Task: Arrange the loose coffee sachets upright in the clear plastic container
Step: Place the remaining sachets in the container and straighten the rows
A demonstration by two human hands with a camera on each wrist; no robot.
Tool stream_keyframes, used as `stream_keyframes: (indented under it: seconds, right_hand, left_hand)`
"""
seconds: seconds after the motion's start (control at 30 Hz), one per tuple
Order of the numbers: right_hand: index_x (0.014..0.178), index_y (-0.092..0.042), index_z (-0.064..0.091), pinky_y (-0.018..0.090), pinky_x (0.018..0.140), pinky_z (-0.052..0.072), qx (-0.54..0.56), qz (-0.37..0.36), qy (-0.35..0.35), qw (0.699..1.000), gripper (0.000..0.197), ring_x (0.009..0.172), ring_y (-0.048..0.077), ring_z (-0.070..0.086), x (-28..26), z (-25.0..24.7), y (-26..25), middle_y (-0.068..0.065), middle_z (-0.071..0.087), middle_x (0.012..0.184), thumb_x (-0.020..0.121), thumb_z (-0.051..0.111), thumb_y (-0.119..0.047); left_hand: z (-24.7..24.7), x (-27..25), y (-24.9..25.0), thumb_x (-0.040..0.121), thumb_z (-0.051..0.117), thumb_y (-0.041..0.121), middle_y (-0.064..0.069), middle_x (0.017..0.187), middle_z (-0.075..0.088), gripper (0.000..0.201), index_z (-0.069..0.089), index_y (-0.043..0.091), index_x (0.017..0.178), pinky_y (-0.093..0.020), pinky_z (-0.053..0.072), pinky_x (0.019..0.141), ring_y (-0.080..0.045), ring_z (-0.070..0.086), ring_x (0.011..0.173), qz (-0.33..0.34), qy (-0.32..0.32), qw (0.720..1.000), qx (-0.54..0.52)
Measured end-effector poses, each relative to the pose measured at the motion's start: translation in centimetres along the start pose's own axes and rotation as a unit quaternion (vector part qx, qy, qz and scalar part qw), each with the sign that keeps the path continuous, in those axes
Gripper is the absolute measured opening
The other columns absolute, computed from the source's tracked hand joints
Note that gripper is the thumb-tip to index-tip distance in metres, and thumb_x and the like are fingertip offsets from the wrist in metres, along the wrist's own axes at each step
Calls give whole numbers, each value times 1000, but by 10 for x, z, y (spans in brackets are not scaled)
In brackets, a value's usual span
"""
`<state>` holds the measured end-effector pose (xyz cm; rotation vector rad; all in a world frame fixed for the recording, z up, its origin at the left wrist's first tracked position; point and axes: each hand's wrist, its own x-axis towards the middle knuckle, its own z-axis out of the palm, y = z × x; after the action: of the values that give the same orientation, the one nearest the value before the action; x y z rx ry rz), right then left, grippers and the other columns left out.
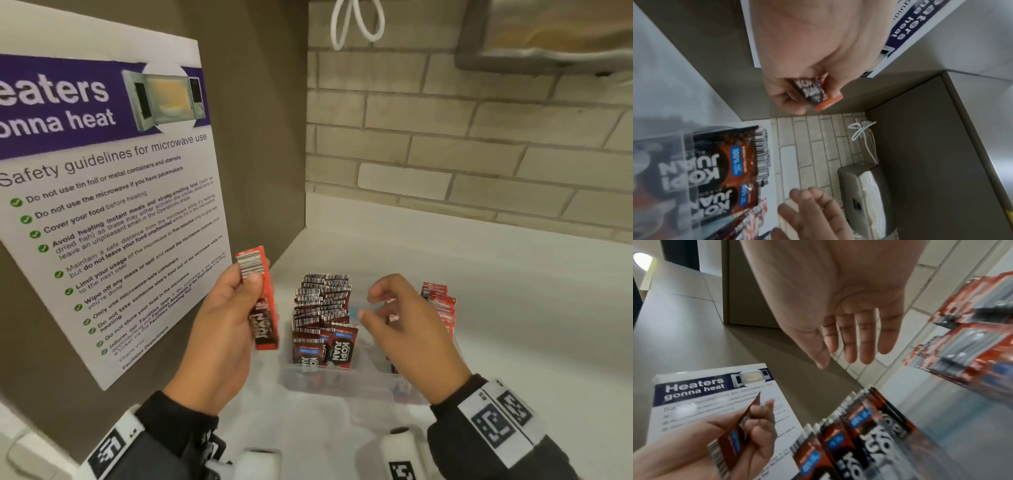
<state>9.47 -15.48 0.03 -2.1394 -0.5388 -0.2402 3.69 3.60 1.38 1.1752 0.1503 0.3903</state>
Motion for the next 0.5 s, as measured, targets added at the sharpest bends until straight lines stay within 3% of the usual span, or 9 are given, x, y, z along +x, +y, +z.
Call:
stream_keyframes:
  seconds: [0.1, 0.2, 0.27, 0.33, 0.4, 0.43, 0.5]
  right_hand:
    - [92, -31, 50, 19, 72, 46, 35, -35, 12, 999, 15, 88, 0, 56, 3, -4, -17, -18, 55, 98, 87, 60, -22]
    - [102, -33, 55, 17, 74, 47, 111, -93, -7, 989, 19, 94, 2, 55, 4, -4, -43, -19, 57, 106, 88, 58, -20]
    - [114, -42, 51, 16, 80, 46, 131, -142, -63, 979, 35, 103, 3, 53, 6, -4, -59, -19, 55, 115, 86, 53, -21]
    - [119, -40, 54, 20, 84, 47, 111, -179, -123, 970, 42, 102, 5, 55, 9, -5, -69, -15, 58, 111, 85, 53, -15]
    - [102, -25, 68, 20, 73, 50, 106, -180, -128, 969, 27, 80, 5, 61, 12, -8, -72, -7, 63, 93, 85, 57, -6]
    - [90, -20, 70, 20, 68, 51, 123, -165, -112, 972, 22, 72, 6, 61, 12, -11, -71, -4, 63, 86, 85, 59, -2]
    - [79, -18, 68, 26, 70, 53, 165, -127, -48, 977, 20, 74, 12, 64, 14, -17, -64, -1, 66, 80, 83, 63, 1]
  left_hand:
    - [-1, 0, 7, 95, 39, 41, 2, 61, 36, 32, 58, 15, 95, -18, 26, 39, -8, 32, 44, -96, -34, 984, -149]
    - [3, -3, 9, 84, 44, 66, 1, 58, 34, 52, 54, 16, 94, -16, 20, 36, -7, 26, 42, -222, -179, 926, -249]
    - [7, -7, 6, 77, 42, 74, 0, 59, 38, 61, 58, 17, 93, -16, 21, 37, -8, 23, 46, -275, -265, 890, -251]
    - [11, -10, 4, 72, 40, 77, -3, 60, 41, 64, 66, 19, 84, -16, 19, 39, -9, 22, 46, -288, -281, 895, -196]
    - [15, -14, 7, 71, 42, 75, -9, 67, 48, 65, 67, 17, 85, -17, 23, 38, -12, 33, 47, -272, -267, 912, -153]
    - [14, -14, 8, 73, 44, 74, -12, 74, 52, 66, 65, 16, 93, -19, 31, 39, -16, 43, 50, -253, -247, 923, -151]
    - [8, -10, 9, 75, 52, 71, -15, 87, 59, 66, 60, 11, 101, -29, 50, 48, -24, 58, 65, -181, -192, 949, -169]
